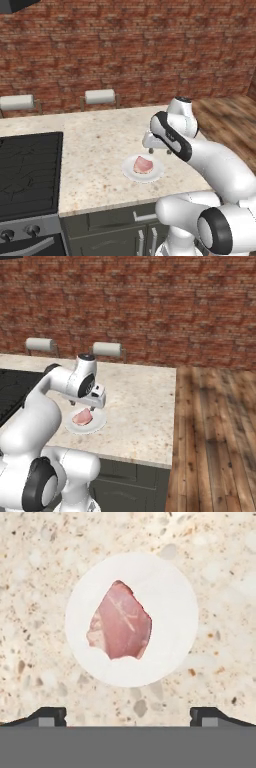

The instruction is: Place the steak on the counter behind the older steak on the same shelf of the fridge to maintain FIFO order. Close the fridge door when finished.

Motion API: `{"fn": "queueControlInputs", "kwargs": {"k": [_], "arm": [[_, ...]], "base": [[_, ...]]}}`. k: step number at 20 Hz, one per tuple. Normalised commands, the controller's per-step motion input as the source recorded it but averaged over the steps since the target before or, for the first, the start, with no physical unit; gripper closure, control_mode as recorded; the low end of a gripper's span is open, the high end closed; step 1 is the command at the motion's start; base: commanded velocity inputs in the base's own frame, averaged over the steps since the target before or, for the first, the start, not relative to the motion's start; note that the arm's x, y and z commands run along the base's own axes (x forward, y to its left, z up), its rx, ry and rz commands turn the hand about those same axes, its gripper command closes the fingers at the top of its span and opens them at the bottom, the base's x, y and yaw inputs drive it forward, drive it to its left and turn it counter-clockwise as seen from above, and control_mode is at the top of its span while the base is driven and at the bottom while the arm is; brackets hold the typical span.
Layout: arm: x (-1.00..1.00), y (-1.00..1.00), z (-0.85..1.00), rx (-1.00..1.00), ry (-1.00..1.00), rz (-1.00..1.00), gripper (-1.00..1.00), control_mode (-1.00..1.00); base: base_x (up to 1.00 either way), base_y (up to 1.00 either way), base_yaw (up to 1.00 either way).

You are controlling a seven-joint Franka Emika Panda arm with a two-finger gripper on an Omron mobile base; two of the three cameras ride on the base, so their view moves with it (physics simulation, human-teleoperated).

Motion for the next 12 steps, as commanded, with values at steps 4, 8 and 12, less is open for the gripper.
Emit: {"fn": "queueControlInputs", "kwargs": {"k": [4, 8, 12], "arm": [[0.04, 0.05, -0.24, -0.04, 0.00, 0.00, -1.00, -1.00], [0.20, 0.12, -0.42, -0.09, 0.00, 0.00, -1.00, -1.00], [0.02, 0.02, -0.36, -0.07, 0.00, 0.00, -1.00, -1.00]], "base": [[0.00, 0.00, 0.00], [0.00, 0.00, 0.00], [0.00, 0.00, 0.00]]}}
